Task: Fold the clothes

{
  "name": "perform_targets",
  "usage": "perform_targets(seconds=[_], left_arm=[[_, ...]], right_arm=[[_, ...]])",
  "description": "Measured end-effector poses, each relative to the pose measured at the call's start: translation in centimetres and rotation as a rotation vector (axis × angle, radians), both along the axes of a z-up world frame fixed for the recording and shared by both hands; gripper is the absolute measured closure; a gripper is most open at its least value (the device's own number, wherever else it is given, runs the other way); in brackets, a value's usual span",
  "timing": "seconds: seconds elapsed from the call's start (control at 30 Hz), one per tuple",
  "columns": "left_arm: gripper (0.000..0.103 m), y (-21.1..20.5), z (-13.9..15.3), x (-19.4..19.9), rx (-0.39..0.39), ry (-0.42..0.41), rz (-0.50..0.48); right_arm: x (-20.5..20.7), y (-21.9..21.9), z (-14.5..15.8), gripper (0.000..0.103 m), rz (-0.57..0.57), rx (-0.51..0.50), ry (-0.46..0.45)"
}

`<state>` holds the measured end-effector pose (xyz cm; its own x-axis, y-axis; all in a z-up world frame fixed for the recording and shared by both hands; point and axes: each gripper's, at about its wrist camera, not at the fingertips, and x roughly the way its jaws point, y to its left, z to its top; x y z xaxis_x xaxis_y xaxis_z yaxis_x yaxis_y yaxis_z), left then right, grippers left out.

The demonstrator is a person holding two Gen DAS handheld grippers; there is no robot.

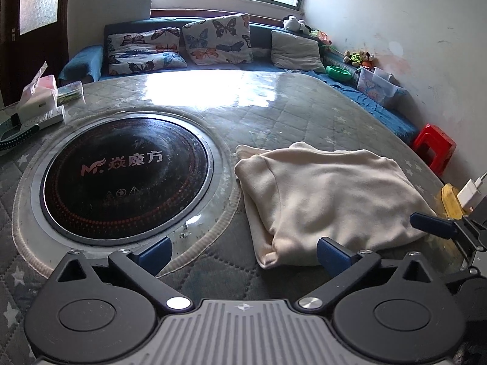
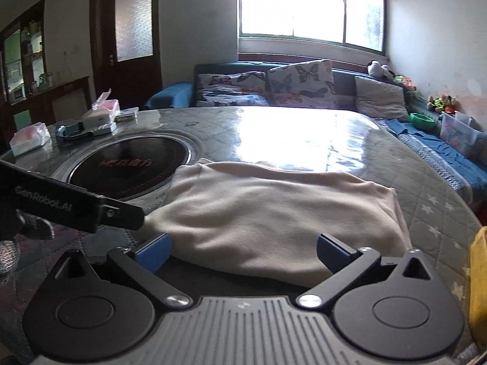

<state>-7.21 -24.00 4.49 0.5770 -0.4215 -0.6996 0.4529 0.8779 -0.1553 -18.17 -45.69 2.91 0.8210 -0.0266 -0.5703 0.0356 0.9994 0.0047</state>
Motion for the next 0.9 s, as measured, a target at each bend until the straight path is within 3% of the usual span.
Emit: perform_targets(seconds=[0.43,0.9], left_arm=[[0.0,0.0,-0.4,-2.1,0.019,-0.022,-0.014],[0.0,-0.2,-0.7,-3.7,0.027,-0.027,-0.022]], right_arm=[[-1.3,-0.9,-0.8,0.0,-0.107,-0.007,0.039],[-2.1,-1.1,-1.4,0.0,-0.146,0.002,0.06]])
